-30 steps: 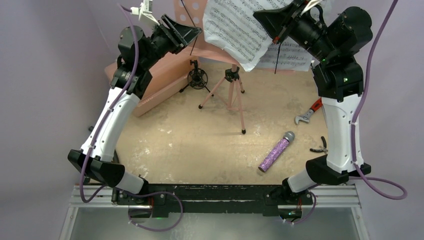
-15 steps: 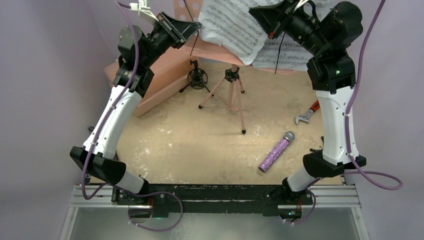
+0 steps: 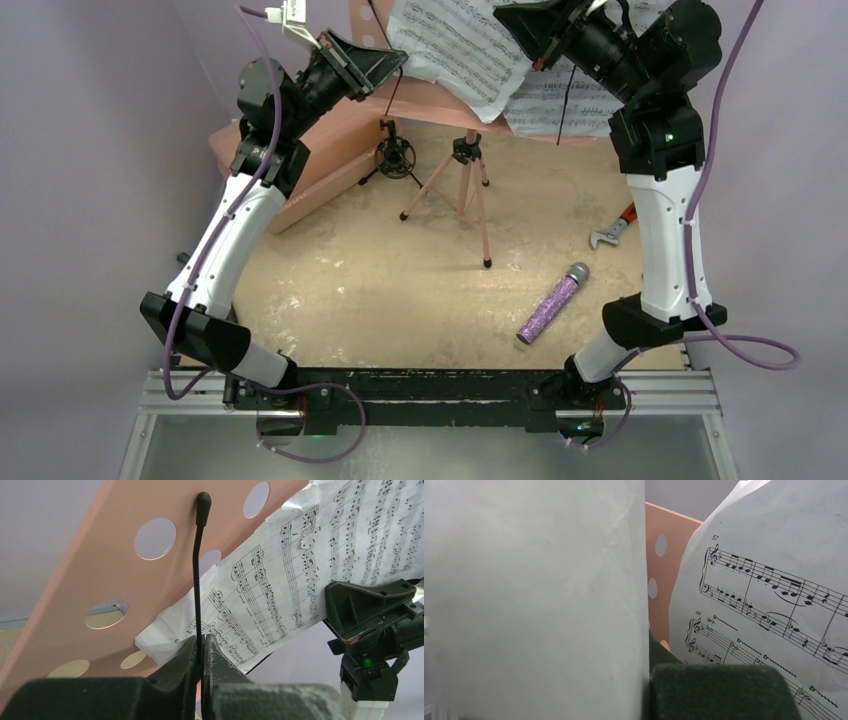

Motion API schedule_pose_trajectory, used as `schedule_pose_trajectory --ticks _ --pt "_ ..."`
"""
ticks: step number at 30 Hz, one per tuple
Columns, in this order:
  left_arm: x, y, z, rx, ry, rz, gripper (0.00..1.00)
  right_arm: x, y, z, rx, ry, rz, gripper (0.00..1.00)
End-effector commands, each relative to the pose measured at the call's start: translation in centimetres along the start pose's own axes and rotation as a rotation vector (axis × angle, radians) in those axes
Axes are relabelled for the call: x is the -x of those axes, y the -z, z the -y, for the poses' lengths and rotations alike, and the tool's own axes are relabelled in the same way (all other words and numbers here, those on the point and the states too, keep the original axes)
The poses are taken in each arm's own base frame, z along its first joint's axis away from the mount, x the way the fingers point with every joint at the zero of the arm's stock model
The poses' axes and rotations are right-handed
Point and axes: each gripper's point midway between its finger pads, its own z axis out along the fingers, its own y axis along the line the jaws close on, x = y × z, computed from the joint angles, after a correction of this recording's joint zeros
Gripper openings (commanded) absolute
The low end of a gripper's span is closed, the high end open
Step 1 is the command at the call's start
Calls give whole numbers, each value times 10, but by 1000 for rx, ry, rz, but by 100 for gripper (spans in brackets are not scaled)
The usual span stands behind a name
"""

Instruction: Set up the instrument practice props

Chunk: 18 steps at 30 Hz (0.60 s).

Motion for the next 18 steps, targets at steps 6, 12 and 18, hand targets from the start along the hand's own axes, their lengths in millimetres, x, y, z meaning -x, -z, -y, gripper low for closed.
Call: schedule_pose_trajectory --ticks 6,12,18 --pt "4 18 39 -141 -155 8 0 18 -6 -11 67 38 64 0" --pt "-3 23 42 -181 -239 -17 0 16 -12 -13 89 31 70 0" --pt "-7 26 41 -187 -295 -30 0 11 -18 -18 118 15 69 0"
